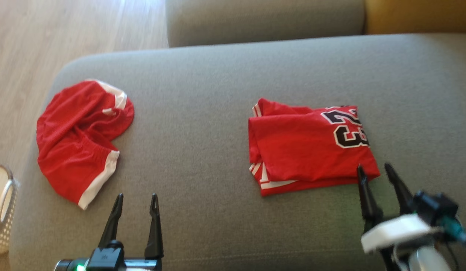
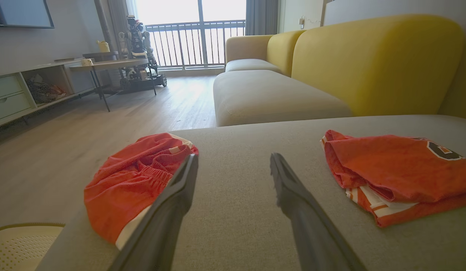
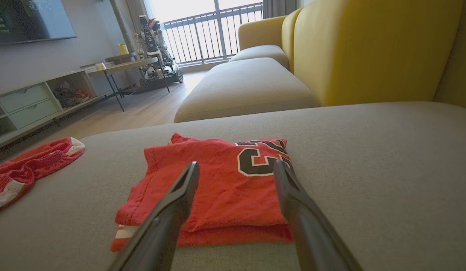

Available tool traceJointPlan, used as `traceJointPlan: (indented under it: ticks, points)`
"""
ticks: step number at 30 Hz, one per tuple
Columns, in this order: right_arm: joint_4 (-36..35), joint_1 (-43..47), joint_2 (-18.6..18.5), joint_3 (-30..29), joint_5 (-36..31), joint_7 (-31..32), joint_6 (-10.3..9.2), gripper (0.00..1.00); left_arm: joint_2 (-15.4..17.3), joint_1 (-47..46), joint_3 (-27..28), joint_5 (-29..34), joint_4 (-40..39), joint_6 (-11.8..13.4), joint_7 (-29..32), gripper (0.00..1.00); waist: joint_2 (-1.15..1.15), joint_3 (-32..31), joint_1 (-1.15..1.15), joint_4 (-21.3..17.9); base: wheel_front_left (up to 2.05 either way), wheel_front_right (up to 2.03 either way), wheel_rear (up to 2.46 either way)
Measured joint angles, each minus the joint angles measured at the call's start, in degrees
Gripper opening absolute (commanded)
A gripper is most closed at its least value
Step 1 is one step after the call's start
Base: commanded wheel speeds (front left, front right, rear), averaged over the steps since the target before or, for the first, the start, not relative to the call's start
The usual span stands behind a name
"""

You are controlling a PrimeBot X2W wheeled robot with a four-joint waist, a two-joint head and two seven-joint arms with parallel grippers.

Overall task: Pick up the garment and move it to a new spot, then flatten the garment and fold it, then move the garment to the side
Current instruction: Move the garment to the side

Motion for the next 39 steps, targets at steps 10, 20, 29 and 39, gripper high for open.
traceJointPlan:
  ticks: [10, 20, 29, 39]
  points:
    - [24.5, -23.4, -0.5, -5.0, 1.1, 3.4, 0.0, 1.0, -0.4, -5.6, -2.3, 0.0, 1.8, -1.5, 0.0, 1.0, 0.0, 6.4, 0.0, 2.7, 0.0, 0.0, 0.0]
    - [40.6, -36.6, -6.4, -10.4, -4.5, 13.4, -0.01, 1.0, -0.7, -8.8, -3.8, -0.1, 3.4, -2.5, 0.0, 1.0, 0.0, 10.8, 0.0, 5.8, 0.0, 0.0, 0.0]
    - [45.0, -40.9, -6.9, -7.9, -5.4, 14.6, 0.0, 0.0, -0.8, -9.8, -4.0, -0.1, 4.0, -2.5, 0.0, 1.0, 0.0, 12.5, 0.0, 6.0, 0.0, 0.0, 0.0]
    - [46.2, -46.2, -18.2, -9.8, -15.0, 10.8, 0.01, 0.0, -0.9, -11.0, -4.1, -0.1, 4.0, -2.5, 0.0, 1.0, 0.0, 13.4, 0.0, 4.2, 0.0, 0.0, 0.0]
